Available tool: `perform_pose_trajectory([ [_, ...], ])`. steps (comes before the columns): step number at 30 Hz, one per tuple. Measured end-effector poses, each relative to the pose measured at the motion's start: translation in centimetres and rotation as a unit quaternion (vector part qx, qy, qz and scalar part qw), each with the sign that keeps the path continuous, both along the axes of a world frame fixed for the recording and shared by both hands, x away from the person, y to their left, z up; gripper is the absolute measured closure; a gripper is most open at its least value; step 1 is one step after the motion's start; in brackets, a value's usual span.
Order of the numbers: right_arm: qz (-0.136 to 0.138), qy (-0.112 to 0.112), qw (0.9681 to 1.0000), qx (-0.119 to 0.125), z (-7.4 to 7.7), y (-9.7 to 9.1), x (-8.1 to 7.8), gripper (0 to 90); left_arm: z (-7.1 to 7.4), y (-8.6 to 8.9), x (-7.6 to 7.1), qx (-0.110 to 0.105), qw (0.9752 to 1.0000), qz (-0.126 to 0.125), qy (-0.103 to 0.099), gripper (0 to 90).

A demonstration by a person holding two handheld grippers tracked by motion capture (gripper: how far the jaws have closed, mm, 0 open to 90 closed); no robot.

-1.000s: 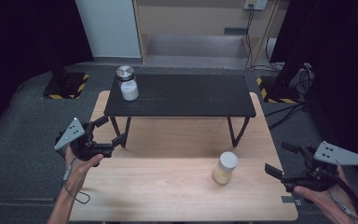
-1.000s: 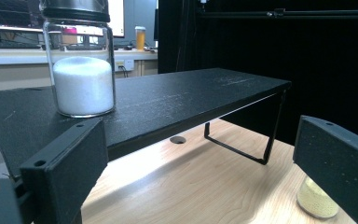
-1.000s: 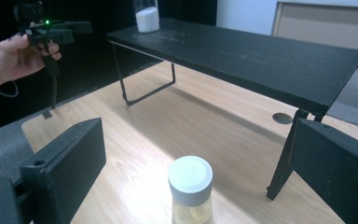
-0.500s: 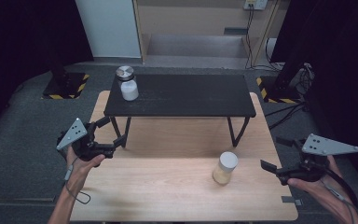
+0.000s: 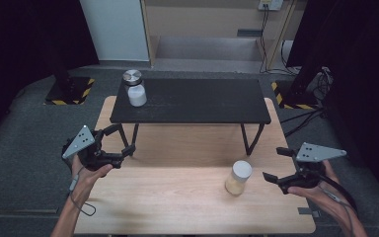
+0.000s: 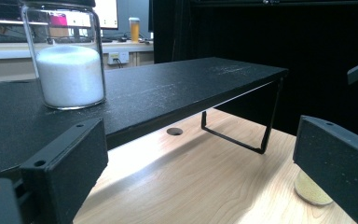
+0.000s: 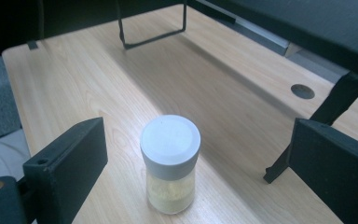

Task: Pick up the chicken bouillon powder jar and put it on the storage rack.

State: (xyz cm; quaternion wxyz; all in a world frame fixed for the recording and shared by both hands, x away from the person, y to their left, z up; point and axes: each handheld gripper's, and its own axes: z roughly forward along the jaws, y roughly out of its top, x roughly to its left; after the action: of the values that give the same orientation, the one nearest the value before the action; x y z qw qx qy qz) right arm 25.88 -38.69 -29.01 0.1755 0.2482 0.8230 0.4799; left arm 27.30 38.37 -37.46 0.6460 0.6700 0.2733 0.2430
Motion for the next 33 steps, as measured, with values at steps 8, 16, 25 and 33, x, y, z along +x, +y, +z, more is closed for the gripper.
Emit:
perform_pose_trajectory([
  [8, 0.018, 0.013, 0.9997, -0.012, -2.0, 1.2, 1.7, 5.5, 0.1, 0.0, 0.0, 0.006, 1.0, 0.001, 0.0, 2.1],
  [16, 0.032, 0.031, 0.9989, -0.012, -3.5, 2.0, 3.0, 6.1, 0.1, -0.1, 0.0, 0.009, 1.0, -0.001, 0.001, 2.1],
  [25, 0.05, 0.046, 0.9977, -0.009, -5.2, 3.0, 4.5, 6.9, 0.1, -0.1, 0.1, 0.011, 0.9999, -0.003, 0.002, 2.1],
  [33, 0.062, 0.053, 0.9967, -0.008, -6.5, 3.7, 5.6, 10.7, 0.1, -0.2, 0.0, 0.012, 0.9999, -0.002, 0.001, 2.1],
])
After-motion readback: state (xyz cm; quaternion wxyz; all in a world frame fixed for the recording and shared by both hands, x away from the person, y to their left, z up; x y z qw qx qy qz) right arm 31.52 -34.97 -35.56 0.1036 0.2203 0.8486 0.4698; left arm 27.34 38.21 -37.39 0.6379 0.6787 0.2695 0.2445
